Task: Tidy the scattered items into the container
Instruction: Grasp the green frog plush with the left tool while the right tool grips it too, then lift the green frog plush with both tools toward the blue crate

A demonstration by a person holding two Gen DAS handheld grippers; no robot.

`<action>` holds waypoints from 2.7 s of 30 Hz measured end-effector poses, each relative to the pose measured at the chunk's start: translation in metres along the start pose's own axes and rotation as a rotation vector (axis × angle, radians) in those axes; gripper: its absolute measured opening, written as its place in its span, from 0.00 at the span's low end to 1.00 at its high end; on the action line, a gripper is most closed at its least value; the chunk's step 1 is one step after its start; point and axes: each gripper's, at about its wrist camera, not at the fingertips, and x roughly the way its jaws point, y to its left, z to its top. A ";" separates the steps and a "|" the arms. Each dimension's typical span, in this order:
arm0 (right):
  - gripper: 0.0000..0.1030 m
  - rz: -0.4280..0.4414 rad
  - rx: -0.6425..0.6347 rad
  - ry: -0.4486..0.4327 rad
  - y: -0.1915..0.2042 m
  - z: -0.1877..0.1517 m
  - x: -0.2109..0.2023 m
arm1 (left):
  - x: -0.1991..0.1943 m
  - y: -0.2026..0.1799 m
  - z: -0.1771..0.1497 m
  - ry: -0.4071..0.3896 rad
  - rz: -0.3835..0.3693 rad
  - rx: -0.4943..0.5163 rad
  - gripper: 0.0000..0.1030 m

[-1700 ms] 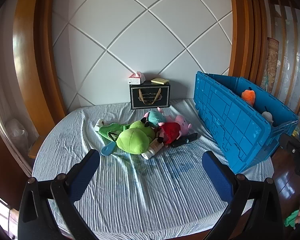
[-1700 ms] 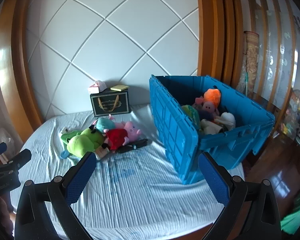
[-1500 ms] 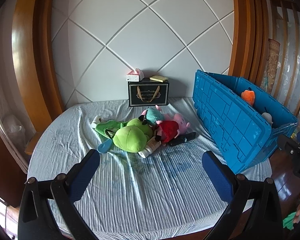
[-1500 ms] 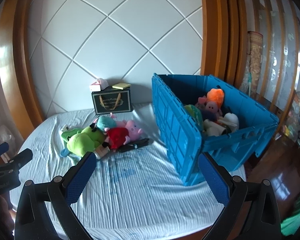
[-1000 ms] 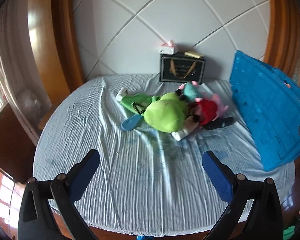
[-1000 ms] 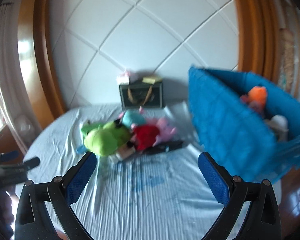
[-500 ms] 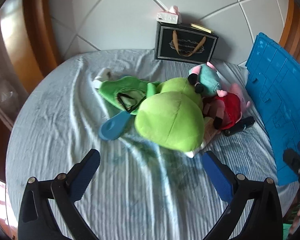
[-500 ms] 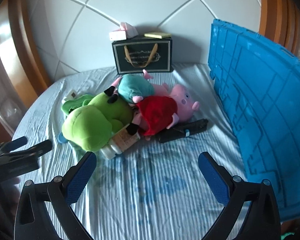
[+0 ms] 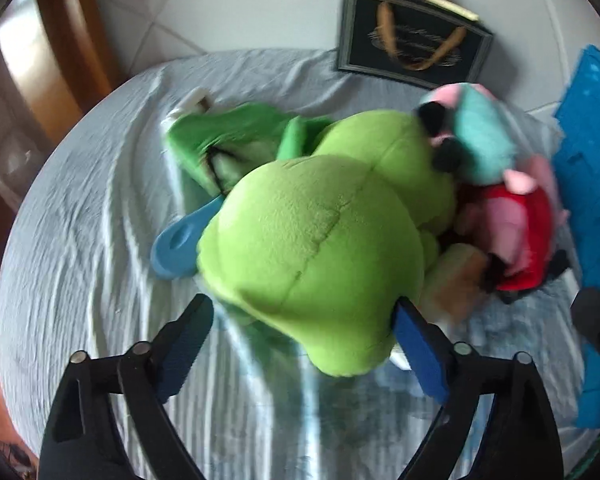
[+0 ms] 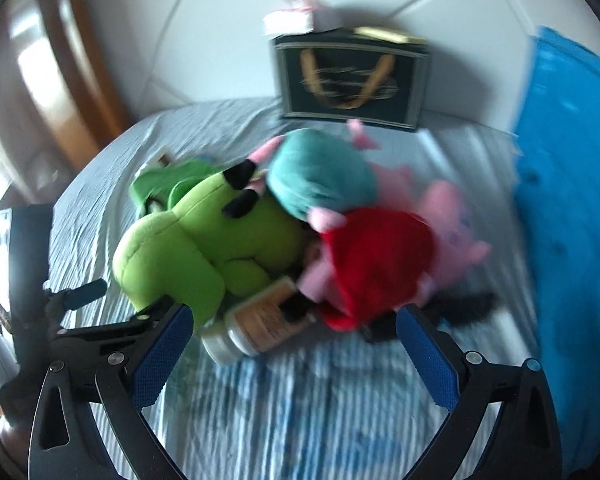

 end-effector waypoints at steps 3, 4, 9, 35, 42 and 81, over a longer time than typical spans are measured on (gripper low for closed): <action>0.98 0.087 -0.044 0.039 0.004 0.012 0.030 | 0.005 0.024 0.000 0.017 -0.015 -0.074 0.84; 0.93 0.098 -0.063 0.049 0.007 0.016 0.038 | 0.004 0.025 0.002 0.012 -0.004 -0.082 0.84; 0.88 0.108 -0.145 0.092 0.011 0.032 0.081 | 0.002 0.017 0.006 -0.011 0.035 -0.053 0.84; 0.61 0.242 -0.230 0.053 0.027 0.035 0.125 | 0.027 -0.004 -0.003 -0.095 -0.067 -0.057 0.70; 0.67 0.225 -0.269 0.050 0.034 0.023 0.115 | 0.028 0.027 -0.015 -0.070 -0.080 -0.064 0.80; 0.54 0.139 -0.059 0.009 0.069 -0.027 0.027 | -0.012 0.077 -0.050 -0.118 -0.055 0.053 0.88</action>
